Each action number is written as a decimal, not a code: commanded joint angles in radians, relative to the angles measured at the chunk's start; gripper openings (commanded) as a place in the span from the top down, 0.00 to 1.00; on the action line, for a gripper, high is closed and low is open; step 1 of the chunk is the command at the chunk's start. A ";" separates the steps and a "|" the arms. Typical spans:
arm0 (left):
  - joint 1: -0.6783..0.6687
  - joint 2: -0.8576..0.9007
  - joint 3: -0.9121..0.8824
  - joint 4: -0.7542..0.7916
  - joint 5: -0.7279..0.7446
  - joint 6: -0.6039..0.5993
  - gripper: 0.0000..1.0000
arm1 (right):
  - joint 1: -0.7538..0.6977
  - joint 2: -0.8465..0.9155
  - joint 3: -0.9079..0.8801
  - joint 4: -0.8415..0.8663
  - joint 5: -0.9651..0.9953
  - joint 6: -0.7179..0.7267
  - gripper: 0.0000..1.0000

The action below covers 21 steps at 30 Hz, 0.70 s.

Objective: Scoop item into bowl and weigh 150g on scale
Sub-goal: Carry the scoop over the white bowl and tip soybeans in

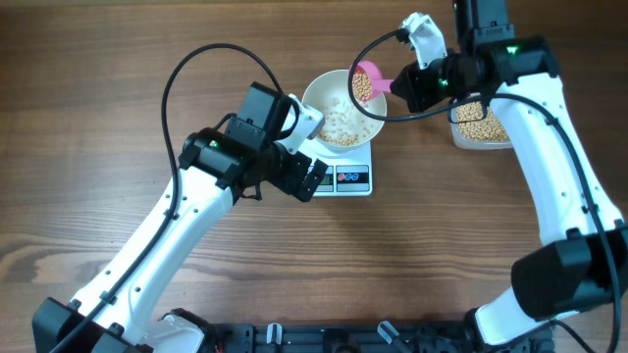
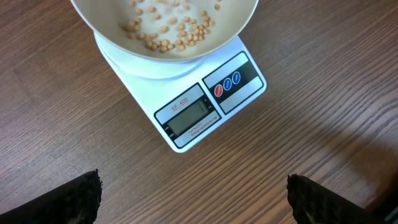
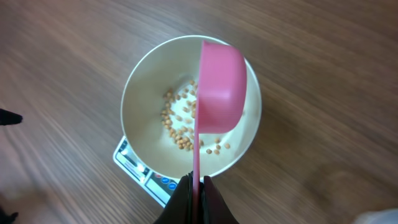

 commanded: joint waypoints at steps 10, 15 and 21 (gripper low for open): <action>0.004 -0.022 0.014 0.000 -0.006 -0.009 0.00 | 0.175 -0.035 0.000 -0.061 0.352 0.008 0.96; 0.004 -0.022 0.014 0.000 -0.006 -0.009 0.00 | 0.219 -0.035 0.000 -0.041 0.419 0.011 0.96; 0.004 -0.022 0.014 0.000 -0.006 -0.010 0.00 | 0.264 -0.034 0.000 -0.006 0.459 0.009 0.96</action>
